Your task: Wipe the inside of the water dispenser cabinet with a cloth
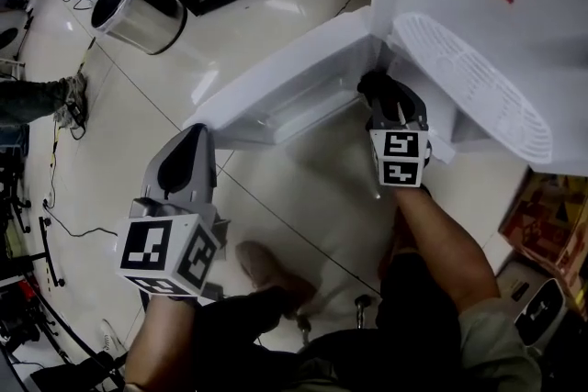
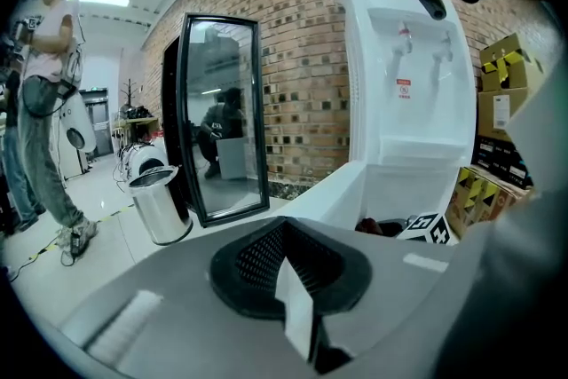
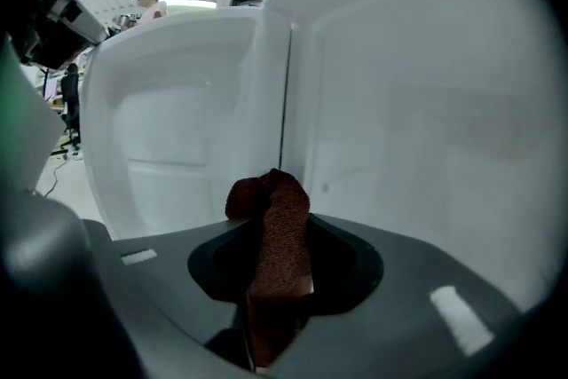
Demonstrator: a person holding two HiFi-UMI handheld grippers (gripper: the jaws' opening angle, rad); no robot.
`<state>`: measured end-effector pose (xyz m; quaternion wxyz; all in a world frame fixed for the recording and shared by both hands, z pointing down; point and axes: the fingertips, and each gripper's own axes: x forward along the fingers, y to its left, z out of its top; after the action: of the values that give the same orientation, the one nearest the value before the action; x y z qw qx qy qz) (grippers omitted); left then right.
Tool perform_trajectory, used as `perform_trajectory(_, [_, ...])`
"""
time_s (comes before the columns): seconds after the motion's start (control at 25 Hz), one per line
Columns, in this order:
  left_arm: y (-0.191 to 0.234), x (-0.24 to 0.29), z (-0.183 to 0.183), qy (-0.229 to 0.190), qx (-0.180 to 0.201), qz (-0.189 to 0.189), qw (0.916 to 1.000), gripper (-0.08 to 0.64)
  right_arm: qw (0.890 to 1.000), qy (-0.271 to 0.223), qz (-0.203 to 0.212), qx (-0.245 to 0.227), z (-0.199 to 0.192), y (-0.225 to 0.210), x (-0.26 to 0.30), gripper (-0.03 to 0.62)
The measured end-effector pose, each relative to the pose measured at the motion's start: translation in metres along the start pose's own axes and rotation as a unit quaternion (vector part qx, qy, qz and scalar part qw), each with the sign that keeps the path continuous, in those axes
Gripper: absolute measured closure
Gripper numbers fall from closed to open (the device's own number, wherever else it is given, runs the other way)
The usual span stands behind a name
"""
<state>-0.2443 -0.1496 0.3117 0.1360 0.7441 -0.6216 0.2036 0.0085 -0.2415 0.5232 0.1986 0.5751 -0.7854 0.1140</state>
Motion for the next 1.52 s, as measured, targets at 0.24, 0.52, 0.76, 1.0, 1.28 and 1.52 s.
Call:
perform_trajectory(0.24, [0.0, 0.002, 0.002, -0.002, 0.003, 0.005, 1.0, 0.561, 1.0, 0.003, 0.014, 0.004, -0.006, 0.005, -0.004, 0.459])
perform_trajectory(0.52, [0.0, 0.003, 0.002, -0.004, 0.003, -0.01, 0.9999, 0.561, 0.973, -0.025, 0.218, -0.067, -0.001, 0.156, -0.032, 0.457])
perform_trajectory(0.76, [0.001, 0.004, 0.002, -0.007, -0.004, -0.025, 0.9996, 0.561, 0.918, -0.016, 0.366, -0.15, -0.025, 0.273, -0.056, 0.457])
perform_trajectory(1.0, [0.004, 0.006, 0.003, -0.011, -0.009, -0.036, 0.9993, 0.561, 0.909, 0.015, 0.371, -0.188, -0.048, 0.295, -0.029, 0.457])
perform_trajectory(1.28, [0.008, 0.009, 0.005, -0.014, -0.013, -0.038, 0.9991, 0.561, 0.946, 0.035, 0.279, -0.158, -0.049, 0.238, 0.014, 0.457])
perform_trajectory(1.52, [0.009, 0.009, 0.004, -0.013, -0.015, -0.029, 0.9994, 0.561, 0.978, 0.06, 0.176, -0.09, -0.047, 0.158, 0.047, 0.457])
